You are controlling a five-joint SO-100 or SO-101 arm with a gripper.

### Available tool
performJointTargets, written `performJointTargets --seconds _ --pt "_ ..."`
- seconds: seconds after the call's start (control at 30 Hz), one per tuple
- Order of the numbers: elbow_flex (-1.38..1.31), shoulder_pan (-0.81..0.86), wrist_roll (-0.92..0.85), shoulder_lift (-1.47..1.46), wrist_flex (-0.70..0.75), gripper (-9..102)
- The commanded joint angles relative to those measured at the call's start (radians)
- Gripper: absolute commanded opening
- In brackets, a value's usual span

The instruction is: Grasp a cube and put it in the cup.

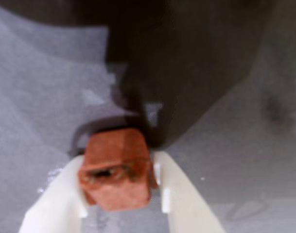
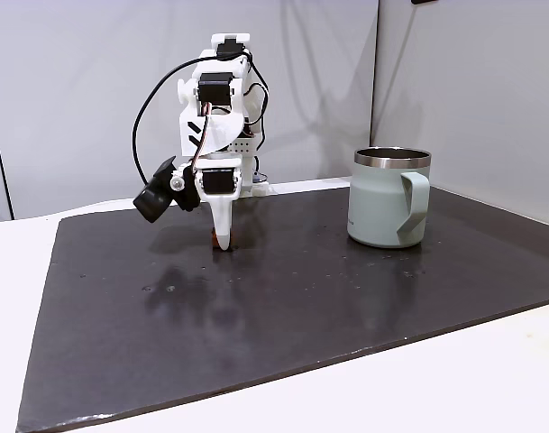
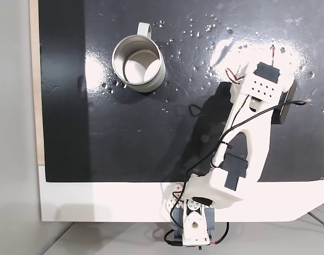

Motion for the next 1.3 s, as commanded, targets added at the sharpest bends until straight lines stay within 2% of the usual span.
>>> performJointTargets --seconds 0.0,0.23,0.83,1.07,1.27 --pt "-0.003 0.015 -0.005 0.011 -0.017 7" --pt "-0.009 0.023 0.002 0.072 0.015 6" --pt "-0.199 -0.091 0.074 0.600 0.252 7" --pt "-0.242 -0.170 0.098 0.611 0.275 7" --pt "-0.336 -0.310 0.147 0.535 0.279 7"
